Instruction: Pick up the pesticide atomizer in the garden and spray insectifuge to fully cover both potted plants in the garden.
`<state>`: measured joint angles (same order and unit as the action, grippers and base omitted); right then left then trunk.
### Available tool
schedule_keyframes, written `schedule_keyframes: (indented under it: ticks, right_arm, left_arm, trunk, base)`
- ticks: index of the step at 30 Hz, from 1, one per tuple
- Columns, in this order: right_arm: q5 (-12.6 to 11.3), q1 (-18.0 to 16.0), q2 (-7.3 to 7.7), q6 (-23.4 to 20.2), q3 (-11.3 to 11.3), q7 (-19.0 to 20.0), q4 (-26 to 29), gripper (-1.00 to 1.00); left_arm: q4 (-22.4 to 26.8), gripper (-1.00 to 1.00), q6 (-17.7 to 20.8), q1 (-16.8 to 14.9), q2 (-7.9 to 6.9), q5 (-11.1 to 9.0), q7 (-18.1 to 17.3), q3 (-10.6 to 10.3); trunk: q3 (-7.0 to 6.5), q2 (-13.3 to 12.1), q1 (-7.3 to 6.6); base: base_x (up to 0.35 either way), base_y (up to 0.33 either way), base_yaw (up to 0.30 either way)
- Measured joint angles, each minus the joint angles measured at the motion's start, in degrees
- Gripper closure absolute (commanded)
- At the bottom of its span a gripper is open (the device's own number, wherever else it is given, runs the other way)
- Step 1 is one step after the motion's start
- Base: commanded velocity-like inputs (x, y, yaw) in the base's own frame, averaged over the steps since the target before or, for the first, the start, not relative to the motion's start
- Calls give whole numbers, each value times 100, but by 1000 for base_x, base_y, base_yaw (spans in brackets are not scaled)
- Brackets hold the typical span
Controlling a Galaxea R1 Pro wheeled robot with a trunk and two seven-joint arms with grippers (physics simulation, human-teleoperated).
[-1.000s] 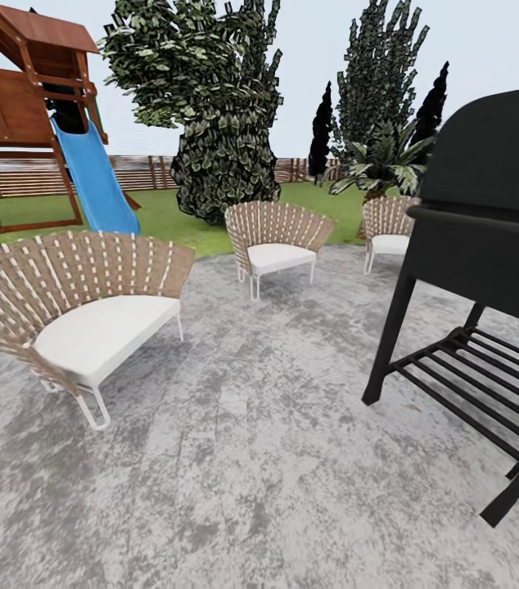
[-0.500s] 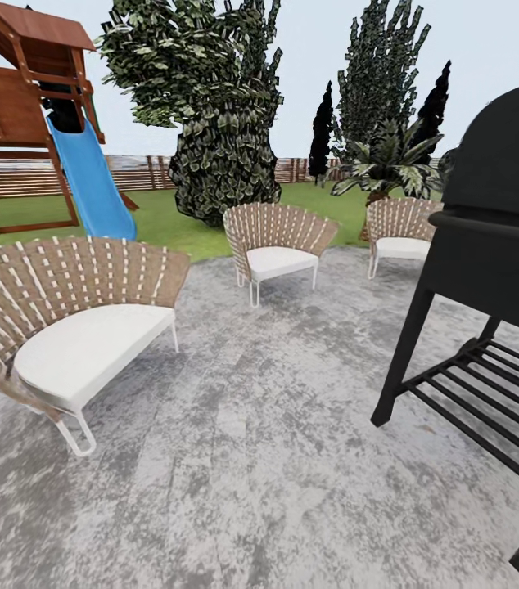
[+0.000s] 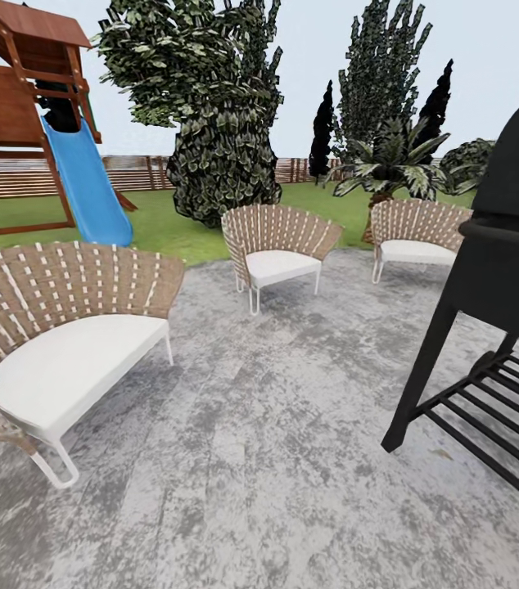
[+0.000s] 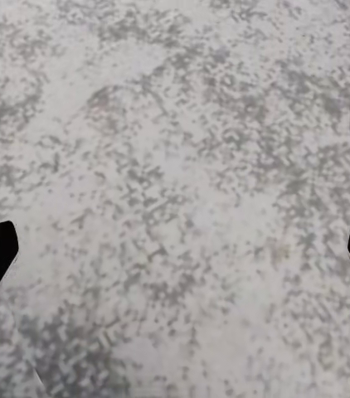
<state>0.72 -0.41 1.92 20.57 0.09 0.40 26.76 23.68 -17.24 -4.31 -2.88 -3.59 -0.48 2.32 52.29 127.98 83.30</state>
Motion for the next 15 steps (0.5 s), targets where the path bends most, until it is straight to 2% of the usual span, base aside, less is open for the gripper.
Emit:
schedule_keyframes:
  ticks: [15]
  right_arm:
    - [0,0,0,0,2,0,0,-100]
  left_arm:
    - [0,-100,0,0,4,0,0,0]
  trunk:
    - [0,0,0]
  base:
    - [334,0,0]
